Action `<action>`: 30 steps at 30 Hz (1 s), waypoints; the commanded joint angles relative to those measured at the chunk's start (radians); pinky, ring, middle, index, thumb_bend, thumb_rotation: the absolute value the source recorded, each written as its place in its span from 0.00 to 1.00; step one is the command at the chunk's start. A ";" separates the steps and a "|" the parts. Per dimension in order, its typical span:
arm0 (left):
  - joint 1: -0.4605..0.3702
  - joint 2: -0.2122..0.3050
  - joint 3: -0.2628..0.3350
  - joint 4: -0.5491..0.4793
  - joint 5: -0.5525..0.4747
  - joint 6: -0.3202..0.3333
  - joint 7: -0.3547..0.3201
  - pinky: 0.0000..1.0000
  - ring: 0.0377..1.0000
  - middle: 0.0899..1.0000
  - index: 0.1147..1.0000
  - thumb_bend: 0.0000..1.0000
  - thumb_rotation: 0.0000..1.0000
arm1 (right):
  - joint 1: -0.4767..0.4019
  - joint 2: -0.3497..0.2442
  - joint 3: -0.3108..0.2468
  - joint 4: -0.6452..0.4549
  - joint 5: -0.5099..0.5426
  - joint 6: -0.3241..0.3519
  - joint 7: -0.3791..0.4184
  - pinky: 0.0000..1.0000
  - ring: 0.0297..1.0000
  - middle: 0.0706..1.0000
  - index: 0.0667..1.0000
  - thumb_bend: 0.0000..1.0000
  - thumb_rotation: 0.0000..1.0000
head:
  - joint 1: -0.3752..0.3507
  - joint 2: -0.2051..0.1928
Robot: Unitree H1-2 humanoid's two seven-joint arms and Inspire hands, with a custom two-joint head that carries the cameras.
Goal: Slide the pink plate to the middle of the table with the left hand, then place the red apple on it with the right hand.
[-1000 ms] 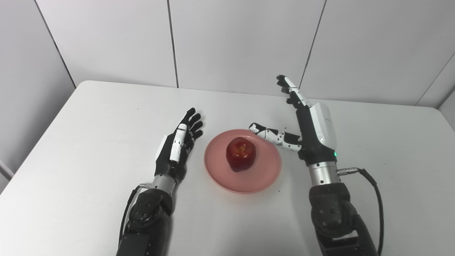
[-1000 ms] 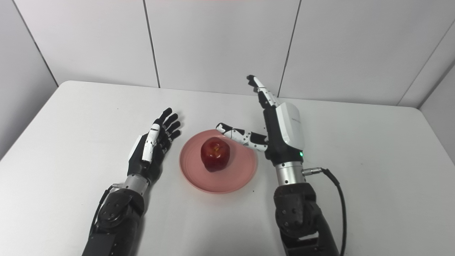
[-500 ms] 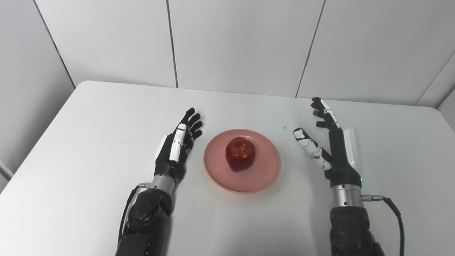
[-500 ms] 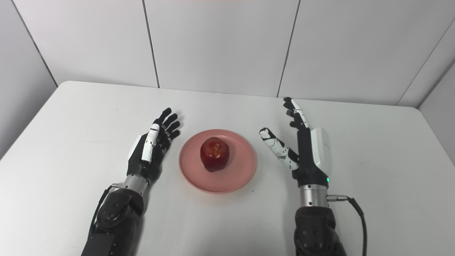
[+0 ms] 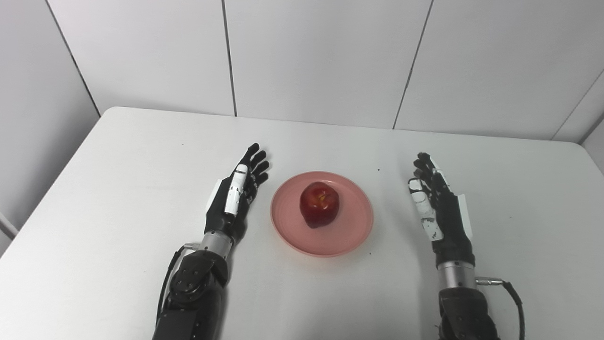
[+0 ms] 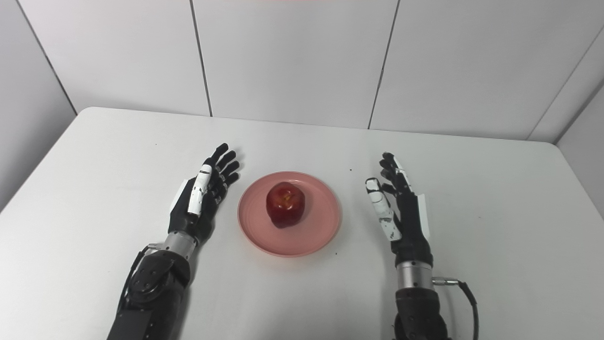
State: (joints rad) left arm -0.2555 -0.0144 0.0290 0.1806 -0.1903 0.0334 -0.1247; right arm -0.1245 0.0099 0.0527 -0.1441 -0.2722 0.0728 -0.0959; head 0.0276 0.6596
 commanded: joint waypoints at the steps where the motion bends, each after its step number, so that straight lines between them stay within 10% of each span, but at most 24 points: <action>1: 0.017 0.003 0.001 -0.005 -0.003 0.032 0.003 0.94 0.93 0.94 0.91 0.37 1.00 | -0.025 0.009 -0.004 -0.010 0.022 -0.012 0.002 0.84 0.87 0.87 0.88 0.44 1.00 | 0.000 0.000; 30: 0.034 -0.002 -0.010 -0.035 0.007 0.054 0.004 0.95 0.95 0.95 0.93 0.37 1.00 | -0.027 0.013 -0.003 0.013 0.122 0.001 0.047 0.92 0.92 0.93 0.93 0.30 1.00 | 0.012 0.000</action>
